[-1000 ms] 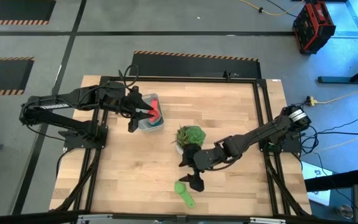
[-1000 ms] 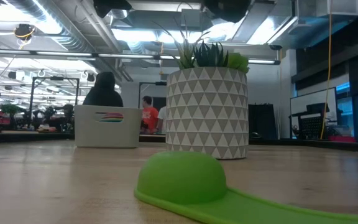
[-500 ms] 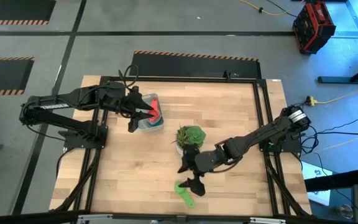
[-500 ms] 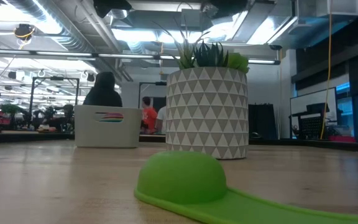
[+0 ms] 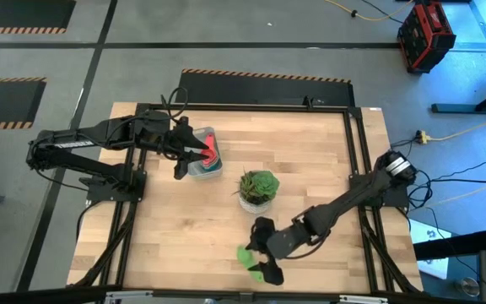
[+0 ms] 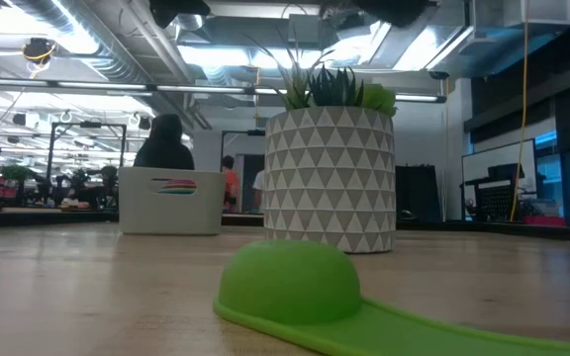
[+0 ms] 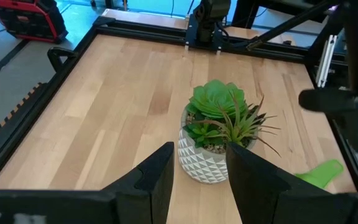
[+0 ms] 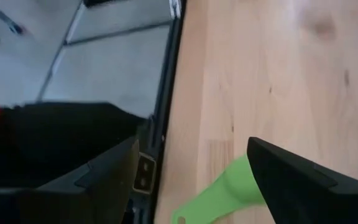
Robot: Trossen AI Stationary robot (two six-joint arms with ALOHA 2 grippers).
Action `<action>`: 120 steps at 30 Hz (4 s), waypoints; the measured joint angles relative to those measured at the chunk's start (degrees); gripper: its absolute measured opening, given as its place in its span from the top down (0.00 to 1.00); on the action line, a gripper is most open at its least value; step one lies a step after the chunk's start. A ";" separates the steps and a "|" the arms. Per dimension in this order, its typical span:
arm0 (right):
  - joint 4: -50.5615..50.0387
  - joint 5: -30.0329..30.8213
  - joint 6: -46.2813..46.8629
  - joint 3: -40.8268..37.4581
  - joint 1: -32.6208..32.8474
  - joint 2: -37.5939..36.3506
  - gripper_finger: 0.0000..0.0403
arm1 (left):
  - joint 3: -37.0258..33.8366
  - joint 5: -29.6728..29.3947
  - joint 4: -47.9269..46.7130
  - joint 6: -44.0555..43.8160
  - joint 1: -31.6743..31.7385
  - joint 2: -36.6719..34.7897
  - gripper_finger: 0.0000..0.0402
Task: Nest measuring cups in basket
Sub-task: Stack the green measuring cup on top of the red measuring cup in the gray bin
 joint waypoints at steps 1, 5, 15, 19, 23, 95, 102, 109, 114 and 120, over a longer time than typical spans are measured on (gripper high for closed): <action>-0.06 0.12 -0.10 0.00 0.22 0.89 0.25 | 0.00 0.00 -0.01 0.00 0.00 -0.01 0.65; -0.10 0.10 -0.09 0.00 0.52 4.50 0.25 | 0.00 0.00 0.01 0.00 -0.01 0.00 0.65; 0.89 5.31 -7.00 0.00 0.52 9.44 0.25 | 0.00 0.00 -0.05 0.00 0.01 0.00 0.65; 1.14 8.17 -9.06 0.00 0.49 10.07 0.25 | 0.00 0.00 -0.05 0.00 0.01 0.00 0.65; 1.26 8.47 -9.23 0.00 0.47 11.29 0.25 | 0.00 0.00 -0.05 0.00 -0.01 0.00 0.65; 0.17 11.88 -11.56 6.02 0.36 19.36 0.35 | 0.00 0.00 -0.49 0.00 -0.01 0.00 0.65; -8.15 17.47 -16.69 12.47 0.39 19.34 0.35 | 0.00 0.02 -0.49 0.00 -0.01 0.00 0.65; -16.09 26.53 -23.20 21.01 0.39 19.34 0.35 | -0.02 0.17 -0.76 -0.26 0.01 -0.65 0.65; -18.17 36.45 -31.22 27.02 0.39 19.32 0.35 | -0.01 1.19 -1.85 -0.34 0.01 -3.68 0.65; -15.10 48.81 -42.16 32.07 0.16 19.28 0.35 | 0.03 5.86 -6.02 -3.14 -0.01 -8.29 0.65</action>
